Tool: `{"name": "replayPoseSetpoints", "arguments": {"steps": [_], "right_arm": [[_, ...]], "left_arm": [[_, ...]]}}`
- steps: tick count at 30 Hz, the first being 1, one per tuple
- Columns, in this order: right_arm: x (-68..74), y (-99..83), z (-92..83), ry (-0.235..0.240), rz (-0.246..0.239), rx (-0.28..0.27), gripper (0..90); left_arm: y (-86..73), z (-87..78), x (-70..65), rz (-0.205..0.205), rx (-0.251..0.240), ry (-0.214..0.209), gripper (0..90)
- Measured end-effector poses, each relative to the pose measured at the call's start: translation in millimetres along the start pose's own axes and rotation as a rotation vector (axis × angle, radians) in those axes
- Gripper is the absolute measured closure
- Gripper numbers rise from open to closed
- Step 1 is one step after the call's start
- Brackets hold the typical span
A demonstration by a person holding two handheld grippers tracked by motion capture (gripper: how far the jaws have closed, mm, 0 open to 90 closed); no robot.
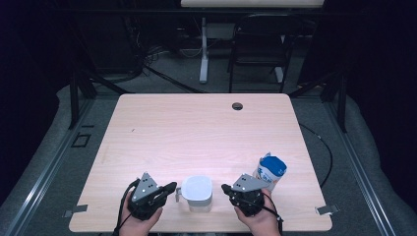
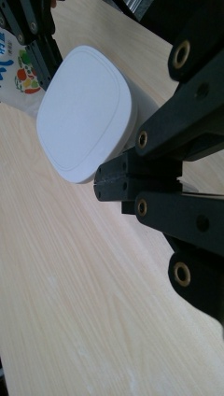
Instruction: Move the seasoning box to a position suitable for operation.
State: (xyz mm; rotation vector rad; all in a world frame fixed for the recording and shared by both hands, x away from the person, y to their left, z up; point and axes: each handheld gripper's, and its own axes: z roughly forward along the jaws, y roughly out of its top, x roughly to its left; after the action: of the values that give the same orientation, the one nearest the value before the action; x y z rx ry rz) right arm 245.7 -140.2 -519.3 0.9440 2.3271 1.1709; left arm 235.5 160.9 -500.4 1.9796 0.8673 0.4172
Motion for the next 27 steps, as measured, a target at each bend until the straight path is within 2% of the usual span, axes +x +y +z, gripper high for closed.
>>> {"name": "replayPoseSetpoints", "arguments": {"steps": [9,15,27], "right_arm": [[9.1,1.4,0.3,0.009,-0.009,-0.009,90.0],[9.8,0.3,-0.8,0.009,-0.013,-0.001,90.0],[9.1,-0.4,-5.8,0.007,-0.005,-0.013,90.0]], "left_arm": [[5.5,0.7,-1.3,0.001,-0.017,-0.028,90.0],[8.4,1.9,-2.2,-0.005,-0.023,-0.043,90.0],[13.8,6.8,-7.5,0.025,-0.023,-0.051,90.0]]}}
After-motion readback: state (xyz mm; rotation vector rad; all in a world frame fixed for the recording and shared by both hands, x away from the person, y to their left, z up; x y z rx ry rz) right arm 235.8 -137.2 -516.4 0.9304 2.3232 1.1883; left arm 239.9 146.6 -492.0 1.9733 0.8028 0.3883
